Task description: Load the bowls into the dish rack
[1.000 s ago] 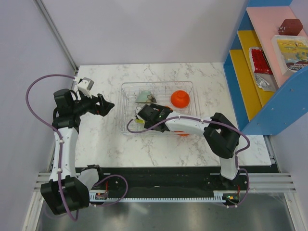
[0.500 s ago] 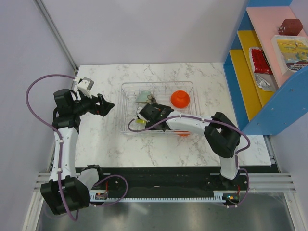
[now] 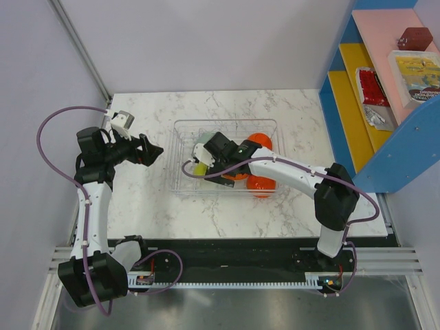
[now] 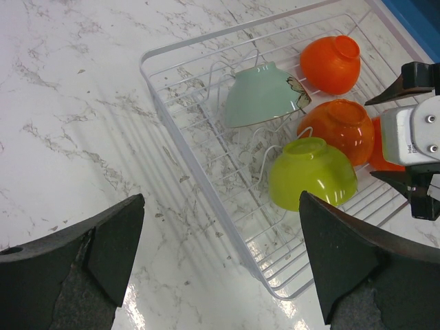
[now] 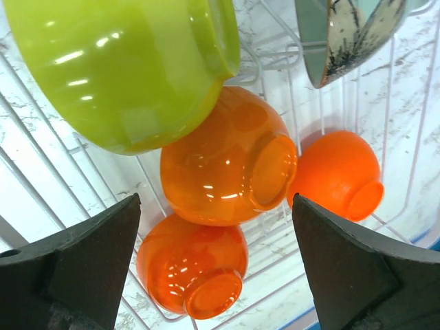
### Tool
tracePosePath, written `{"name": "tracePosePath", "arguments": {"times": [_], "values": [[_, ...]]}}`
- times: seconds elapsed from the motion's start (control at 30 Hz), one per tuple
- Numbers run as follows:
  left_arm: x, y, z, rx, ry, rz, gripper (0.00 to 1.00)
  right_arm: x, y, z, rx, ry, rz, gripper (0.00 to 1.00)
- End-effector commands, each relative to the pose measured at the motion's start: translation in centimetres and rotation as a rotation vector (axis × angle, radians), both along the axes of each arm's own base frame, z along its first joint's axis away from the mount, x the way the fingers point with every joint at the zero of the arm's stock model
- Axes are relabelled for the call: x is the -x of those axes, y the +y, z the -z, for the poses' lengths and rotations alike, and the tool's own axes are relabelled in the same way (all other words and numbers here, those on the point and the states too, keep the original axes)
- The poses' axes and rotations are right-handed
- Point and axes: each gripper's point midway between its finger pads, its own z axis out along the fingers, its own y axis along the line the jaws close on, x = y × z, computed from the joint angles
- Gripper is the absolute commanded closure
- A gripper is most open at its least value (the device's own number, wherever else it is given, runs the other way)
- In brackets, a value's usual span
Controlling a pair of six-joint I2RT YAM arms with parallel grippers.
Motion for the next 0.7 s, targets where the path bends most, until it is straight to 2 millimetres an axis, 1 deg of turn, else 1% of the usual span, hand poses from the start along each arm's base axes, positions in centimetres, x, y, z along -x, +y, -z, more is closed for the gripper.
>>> {"name": "tracePosePath", "arguments": {"times": [0.0,0.03,0.17,0.2,0.27,0.4,0.43,0.5,0.53,0.67], "values": [[0.0,0.1,-1.1,-0.003,-0.041,-0.003,0.00,0.0,-0.1,-0.9,-0.069,0.075,-0.002,0.02],[0.0,0.2,-1.1,-0.003,-0.041,-0.006,0.00,-0.3,-0.2,-0.9,-0.078,0.079,0.007,0.02],[0.0,0.2,-1.1,-0.003,-0.040,-0.008,0.00,-1.5,-1.1,0.0,-0.066,0.091,0.038,0.02],[0.0,0.2,-1.1,-0.003,-0.039,-0.006,0.00,-2.1,-1.6,0.0,-0.066,0.087,0.052,0.02],[0.0,0.2,-1.1,-0.005,-0.040,-0.007,0.00,-2.7,-2.3,0.2,-0.068,0.096,0.054,0.02],[0.0,0.2,-0.9,-0.002,-0.035,-0.006,0.00,-2.7,-2.6,0.6,-0.079,0.135,0.019,0.02],[0.0,0.2,-0.9,0.000,-0.033,-0.007,0.00,-2.4,-2.5,1.1,-0.083,0.157,0.003,0.02],[0.0,0.2,-0.9,-0.002,-0.033,-0.006,0.00,-2.6,-2.7,1.6,-0.075,0.161,-0.001,0.03],[0.0,0.2,-0.9,-0.003,-0.035,-0.008,0.00,-2.7,-2.9,2.5,-0.055,0.171,0.007,0.05],[0.0,0.2,-1.0,-0.004,-0.037,-0.007,0.00,-2.6,-3.3,4.4,-0.025,0.197,0.016,0.07]]}}
